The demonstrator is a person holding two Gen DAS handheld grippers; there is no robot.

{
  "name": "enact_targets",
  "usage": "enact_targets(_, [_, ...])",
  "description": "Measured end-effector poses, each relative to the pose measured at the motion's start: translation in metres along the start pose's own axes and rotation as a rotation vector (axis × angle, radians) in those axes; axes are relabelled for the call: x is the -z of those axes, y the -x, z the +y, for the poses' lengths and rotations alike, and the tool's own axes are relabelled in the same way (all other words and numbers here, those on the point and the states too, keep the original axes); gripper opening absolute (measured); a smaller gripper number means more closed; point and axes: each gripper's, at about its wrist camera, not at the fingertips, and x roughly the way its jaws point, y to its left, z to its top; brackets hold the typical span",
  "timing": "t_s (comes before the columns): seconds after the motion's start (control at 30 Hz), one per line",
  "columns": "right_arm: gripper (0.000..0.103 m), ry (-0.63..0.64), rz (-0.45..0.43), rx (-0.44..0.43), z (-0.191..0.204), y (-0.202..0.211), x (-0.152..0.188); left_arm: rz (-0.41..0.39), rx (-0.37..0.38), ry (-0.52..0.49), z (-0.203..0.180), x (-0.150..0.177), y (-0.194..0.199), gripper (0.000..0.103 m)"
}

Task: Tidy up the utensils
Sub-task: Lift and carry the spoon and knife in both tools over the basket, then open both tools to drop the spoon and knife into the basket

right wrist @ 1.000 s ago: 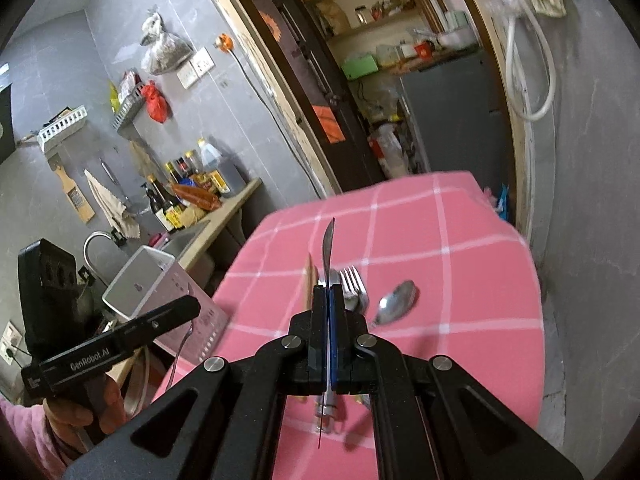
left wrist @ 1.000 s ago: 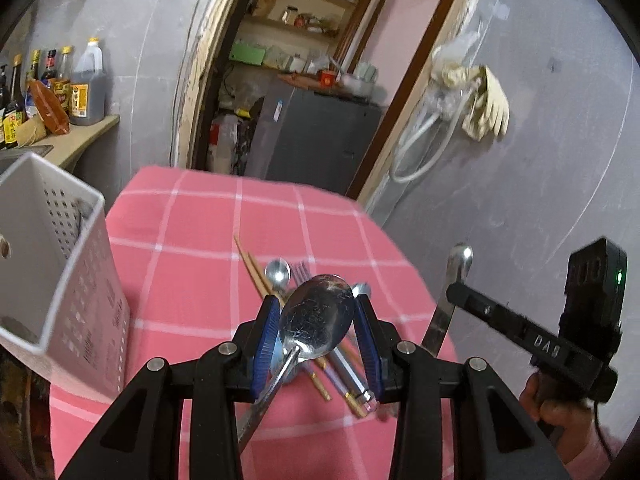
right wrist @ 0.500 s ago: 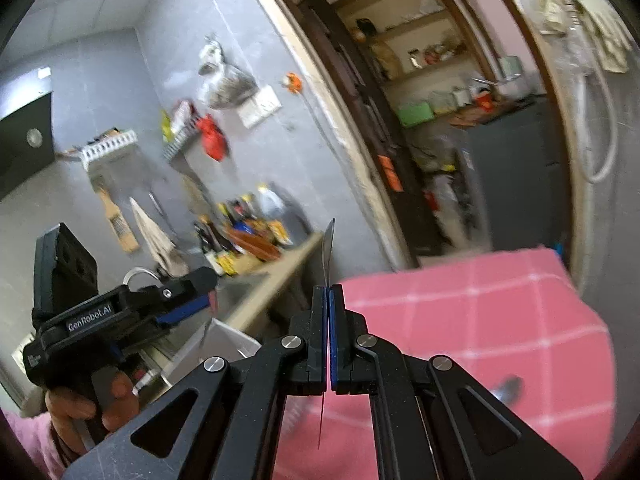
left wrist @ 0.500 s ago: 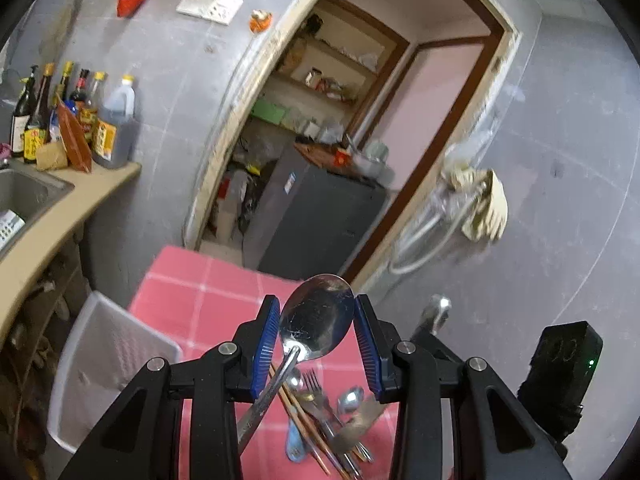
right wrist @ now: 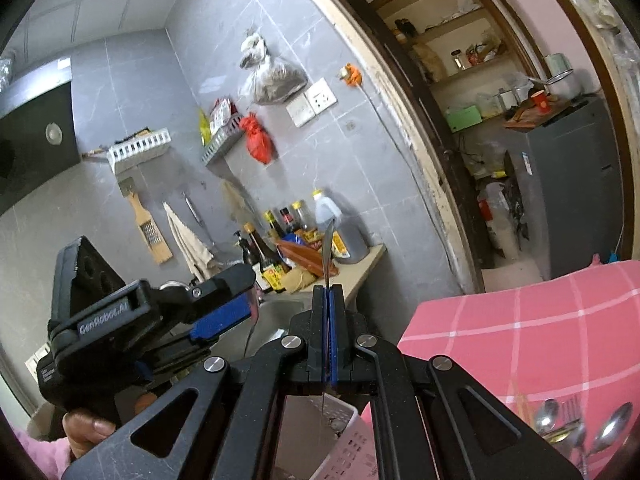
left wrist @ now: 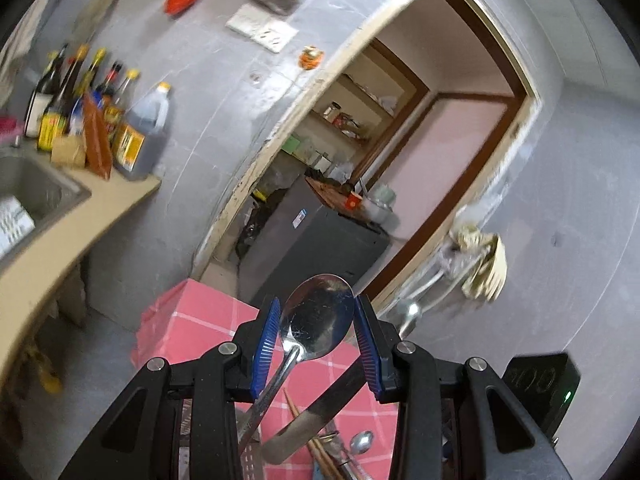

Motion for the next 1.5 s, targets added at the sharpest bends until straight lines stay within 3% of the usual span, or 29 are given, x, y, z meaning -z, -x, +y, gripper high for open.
enact_targets(0.17, [0.002, 0.009, 0.039, 0.017, 0.001, -0.011, 0.014, -0.016, 0.030, 0.134, 0.035, 0.007, -0.007, 0.036])
enact_targets(0.27, [0.002, 0.007, 0.058, 0.017, -0.001, -0.014, 0.019, -0.017, 0.031, 0.159, 0.044, 0.012, -0.010, 0.036])
enact_targets(0.57, [0.002, 0.049, 0.116, 0.011, 0.003, -0.021, 0.035, 0.017, -0.008, 0.042, 0.041, 0.027, -0.008, 0.036])
enact_targets(1.2, [0.004, 0.040, 0.179, 0.023, 0.006, -0.026, 0.048, 0.059, -0.082, -0.011, 0.048, 0.035, 0.008, 0.036])
enact_targets(1.3, [0.008, 0.039, 0.183, 0.023, 0.007, -0.026, 0.048, 0.059, -0.088, -0.012, 0.049, 0.036, 0.012, 0.036])
enact_targets(1.43, [0.028, 0.042, 0.168, 0.024, 0.009, -0.022, 0.047, 0.056, -0.096, -0.024, 0.047, 0.036, 0.019, 0.037])
enact_targets(1.5, [0.030, 0.043, 0.154, 0.030, 0.010, -0.017, 0.045, 0.049, -0.100, -0.028, 0.045, 0.035, 0.023, 0.041])
